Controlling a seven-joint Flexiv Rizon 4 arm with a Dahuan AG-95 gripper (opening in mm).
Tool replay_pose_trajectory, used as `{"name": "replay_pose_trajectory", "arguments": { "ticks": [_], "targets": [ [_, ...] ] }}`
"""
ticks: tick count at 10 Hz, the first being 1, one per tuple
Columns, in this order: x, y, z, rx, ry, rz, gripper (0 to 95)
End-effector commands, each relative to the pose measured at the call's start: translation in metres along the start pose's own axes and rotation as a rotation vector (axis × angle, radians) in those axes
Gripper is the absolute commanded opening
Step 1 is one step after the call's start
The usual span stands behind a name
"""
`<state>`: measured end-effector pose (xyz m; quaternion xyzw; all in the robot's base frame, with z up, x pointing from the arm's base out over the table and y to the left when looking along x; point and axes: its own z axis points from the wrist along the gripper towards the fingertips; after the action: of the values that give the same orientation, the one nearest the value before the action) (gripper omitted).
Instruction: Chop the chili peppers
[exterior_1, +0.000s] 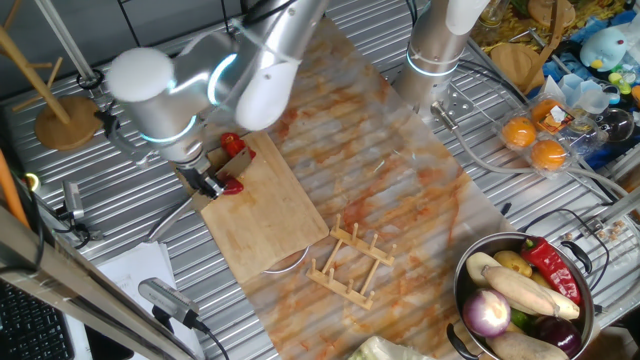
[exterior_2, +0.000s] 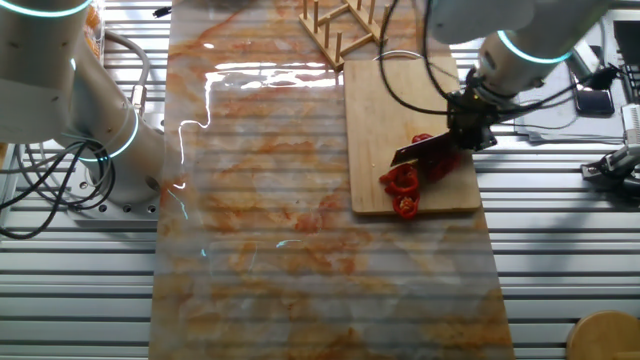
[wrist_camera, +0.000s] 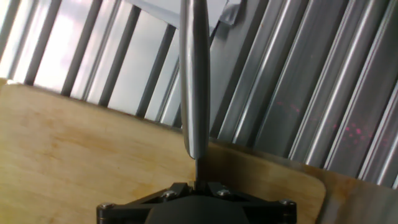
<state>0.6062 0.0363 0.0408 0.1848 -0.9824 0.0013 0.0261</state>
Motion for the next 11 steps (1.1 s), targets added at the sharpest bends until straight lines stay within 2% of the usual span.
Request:
{"name": "replay_pose_trajectory", "arguments": {
  "ticks": [1, 3, 5, 8, 9, 10, 11],
  "targets": [
    [0.001, 0.0, 0.031, 0.007, -0.037, -0.015, 0.0],
    [-0.01, -0.002, 0.029, 0.004, -0.079, -0.024, 0.0],
    [-0.023, -0.004, 0.028, -0.005, -0.078, -0.012, 0.0],
    [-0.039, -0.009, 0.036, -0.028, -0.103, 0.002, 0.0],
    [-0.042, -0.008, 0.033, -0.051, -0.085, 0.019, 0.0],
    [-0.044, -0.007, 0.031, -0.053, -0.077, 0.028, 0.0],
    [-0.045, -0.003, 0.026, -0.087, -0.057, 0.066, 0.0]
  ]
}}
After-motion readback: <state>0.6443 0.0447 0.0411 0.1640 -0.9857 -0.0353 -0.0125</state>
